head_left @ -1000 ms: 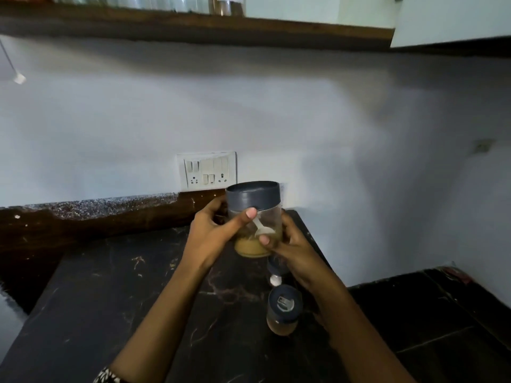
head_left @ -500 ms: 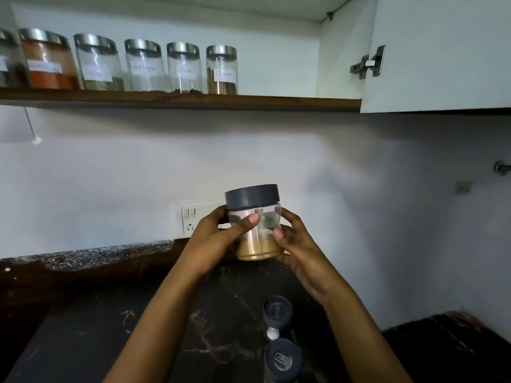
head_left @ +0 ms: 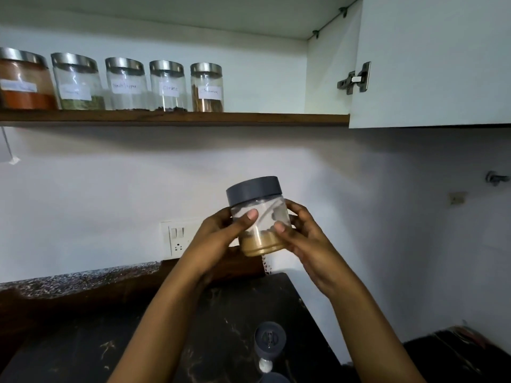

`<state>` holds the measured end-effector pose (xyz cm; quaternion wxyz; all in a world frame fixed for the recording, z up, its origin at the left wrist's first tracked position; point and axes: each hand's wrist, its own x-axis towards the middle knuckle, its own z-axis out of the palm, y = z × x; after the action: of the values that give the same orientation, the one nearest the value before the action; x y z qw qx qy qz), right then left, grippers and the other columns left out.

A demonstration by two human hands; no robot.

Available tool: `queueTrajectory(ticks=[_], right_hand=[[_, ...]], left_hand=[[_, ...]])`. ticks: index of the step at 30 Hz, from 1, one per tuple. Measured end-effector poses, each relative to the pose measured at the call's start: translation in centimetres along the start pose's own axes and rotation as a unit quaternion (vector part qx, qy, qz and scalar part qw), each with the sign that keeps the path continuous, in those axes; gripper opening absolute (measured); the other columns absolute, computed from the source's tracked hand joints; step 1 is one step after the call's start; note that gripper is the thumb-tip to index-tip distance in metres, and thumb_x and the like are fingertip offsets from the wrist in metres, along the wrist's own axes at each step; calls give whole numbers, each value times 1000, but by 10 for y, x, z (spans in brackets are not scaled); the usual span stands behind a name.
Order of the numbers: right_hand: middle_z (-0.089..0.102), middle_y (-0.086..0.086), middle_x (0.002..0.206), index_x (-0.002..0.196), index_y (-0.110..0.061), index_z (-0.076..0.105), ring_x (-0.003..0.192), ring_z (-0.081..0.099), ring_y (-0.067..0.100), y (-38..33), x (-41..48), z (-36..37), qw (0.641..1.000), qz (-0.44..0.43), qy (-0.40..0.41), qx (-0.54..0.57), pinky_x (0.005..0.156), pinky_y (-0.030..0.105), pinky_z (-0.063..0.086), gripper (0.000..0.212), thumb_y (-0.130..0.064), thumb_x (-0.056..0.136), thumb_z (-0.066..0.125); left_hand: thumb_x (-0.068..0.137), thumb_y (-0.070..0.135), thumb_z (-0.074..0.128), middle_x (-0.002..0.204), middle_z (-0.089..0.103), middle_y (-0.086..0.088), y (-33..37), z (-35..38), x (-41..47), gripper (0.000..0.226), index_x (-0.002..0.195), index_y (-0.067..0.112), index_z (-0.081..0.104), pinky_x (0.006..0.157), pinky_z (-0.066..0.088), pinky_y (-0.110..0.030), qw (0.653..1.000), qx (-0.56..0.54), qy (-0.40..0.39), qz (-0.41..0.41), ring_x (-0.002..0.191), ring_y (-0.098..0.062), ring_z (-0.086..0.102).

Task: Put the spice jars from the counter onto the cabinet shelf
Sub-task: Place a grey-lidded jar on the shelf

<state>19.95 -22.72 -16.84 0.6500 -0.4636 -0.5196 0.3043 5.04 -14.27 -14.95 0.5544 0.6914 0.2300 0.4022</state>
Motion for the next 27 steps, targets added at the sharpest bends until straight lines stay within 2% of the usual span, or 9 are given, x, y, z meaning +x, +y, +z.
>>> queueTrajectory(ticks=[2, 4, 10, 12, 14, 17, 21, 24, 27], right_hand=[[60, -2, 123, 122, -34, 51, 112, 61, 19, -2, 14, -14, 998, 35, -33, 46, 95, 34, 52, 51, -37, 74, 68], [62, 3, 122, 122, -29, 53, 112, 62, 23, -1, 26, -21, 996, 39, -42, 61, 97, 40, 50, 52, -36, 73, 70], [59, -10, 118, 129, -36, 41, 104, 61, 6, -3, 51, -26, 998, -45, 32, -34, 83, 20, 53, 80, -42, 56, 73], [57, -8, 121, 130, -38, 39, 109, 58, 10, -7, 57, -35, 998, -42, 22, -42, 90, 25, 51, 79, -45, 58, 72], [61, -5, 119, 129, -36, 44, 111, 59, 15, -12, 63, -48, 1000, -22, -11, -8, 97, 32, 49, 73, -43, 61, 70], [68, -13, 104, 115, -37, 53, 101, 66, 11, -14, 72, -59, 998, -5, -66, 19, 92, 27, 53, 54, -33, 64, 70], [63, -9, 112, 125, -36, 48, 108, 61, 16, -9, 82, -60, 1000, -18, -11, 5, 93, 32, 52, 74, -40, 56, 74], [59, -14, 116, 130, -38, 41, 106, 58, 9, -8, 85, -57, 998, -40, 39, -23, 85, 22, 52, 87, -46, 50, 75], [58, -14, 118, 124, -38, 41, 104, 58, 5, -10, 88, -57, 995, -57, 68, -40, 77, 17, 50, 87, -51, 44, 74]], left_hand=[[68, 48, 66, 105, 73, -3, 0, 4, 13, 51, 109, 17, 67, 85, 55, -38, 999, -48, -9, -13, 100, -20, 68], [67, 47, 64, 101, 74, -1, -1, 12, 27, 46, 103, 19, 68, 88, 54, -39, 997, -78, -14, -15, 98, -19, 68], [69, 43, 68, 110, 71, -1, -7, 30, 61, 55, 116, 18, 61, 81, 54, -30, 998, -57, -6, 31, 99, -16, 69], [70, 41, 74, 105, 73, -1, -9, 30, 73, 49, 111, 15, 64, 78, 56, -29, 994, -103, -15, 32, 99, -18, 69], [60, 47, 82, 113, 70, -9, -10, 29, 85, 71, 117, 8, 63, 83, 58, -34, 988, -149, -24, 27, 106, -25, 66], [47, 53, 87, 121, 65, -17, -10, 34, 94, 95, 123, 4, 59, 90, 54, -38, 982, -188, -28, 19, 111, -31, 62], [73, 43, 72, 117, 68, -9, -5, 48, 95, 57, 121, 14, 61, 84, 55, -32, 989, -134, 48, 37, 109, -24, 65], [78, 34, 67, 111, 67, 0, -2, 55, 88, 38, 113, 20, 62, 75, 52, -21, 978, -14, 171, 121, 96, -10, 67], [84, 26, 67, 107, 69, 13, 4, 62, 81, 29, 112, 23, 65, 68, 46, -3, 959, 71, 203, 187, 94, 6, 64]])
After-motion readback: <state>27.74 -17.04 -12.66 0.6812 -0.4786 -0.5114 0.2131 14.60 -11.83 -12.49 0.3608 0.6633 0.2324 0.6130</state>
